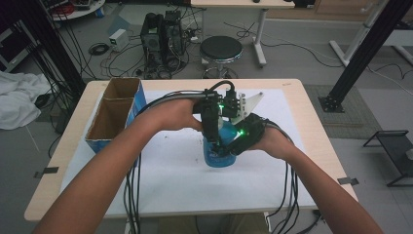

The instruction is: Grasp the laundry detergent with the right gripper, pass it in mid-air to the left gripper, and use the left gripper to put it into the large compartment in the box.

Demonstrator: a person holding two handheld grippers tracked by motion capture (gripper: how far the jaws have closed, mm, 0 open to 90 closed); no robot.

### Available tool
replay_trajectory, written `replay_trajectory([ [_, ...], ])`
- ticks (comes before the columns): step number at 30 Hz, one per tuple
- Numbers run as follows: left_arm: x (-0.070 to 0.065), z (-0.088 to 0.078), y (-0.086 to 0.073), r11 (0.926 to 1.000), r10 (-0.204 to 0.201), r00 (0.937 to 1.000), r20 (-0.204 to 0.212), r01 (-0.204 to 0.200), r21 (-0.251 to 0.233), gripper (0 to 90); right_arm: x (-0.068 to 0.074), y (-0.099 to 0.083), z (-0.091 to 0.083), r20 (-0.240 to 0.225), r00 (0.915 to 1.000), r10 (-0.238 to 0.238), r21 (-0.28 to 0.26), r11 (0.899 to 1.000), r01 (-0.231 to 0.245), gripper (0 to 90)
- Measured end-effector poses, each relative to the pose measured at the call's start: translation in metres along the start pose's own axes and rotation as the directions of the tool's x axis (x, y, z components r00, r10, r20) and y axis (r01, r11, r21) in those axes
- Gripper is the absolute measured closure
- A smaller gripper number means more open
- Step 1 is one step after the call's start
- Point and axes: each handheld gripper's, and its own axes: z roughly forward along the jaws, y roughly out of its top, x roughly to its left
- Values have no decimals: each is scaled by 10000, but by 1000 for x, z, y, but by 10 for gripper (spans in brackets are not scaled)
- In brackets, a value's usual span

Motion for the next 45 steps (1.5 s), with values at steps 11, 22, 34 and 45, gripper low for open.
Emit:
replay_trajectory([
  [11, -2, -5, 0, 10000, 33, 10000, -59, -33, -66, 372, 3, 3, -3, 68, 10000, 24, 69, 10000, -25, 426],
  [22, -1, -14, -7, 9999, -28, 10000, -94, 29, 110, 373, 3, 1, -20, 458, 9989, -76, -17, 10000, 77, 216],
  [34, 7, -29, -36, 9956, -929, 9946, -472, 935, 104, 372, 4, -23, -57, 1390, 9860, 919, 979, 9895, -1060, 216],
  [45, 18, -43, -67, 9801, -1975, 9763, -882, 1984, 10, 371, 2, -37, -80, 2046, 9612, 1849, 2407, 9423, -2325, 6],
])
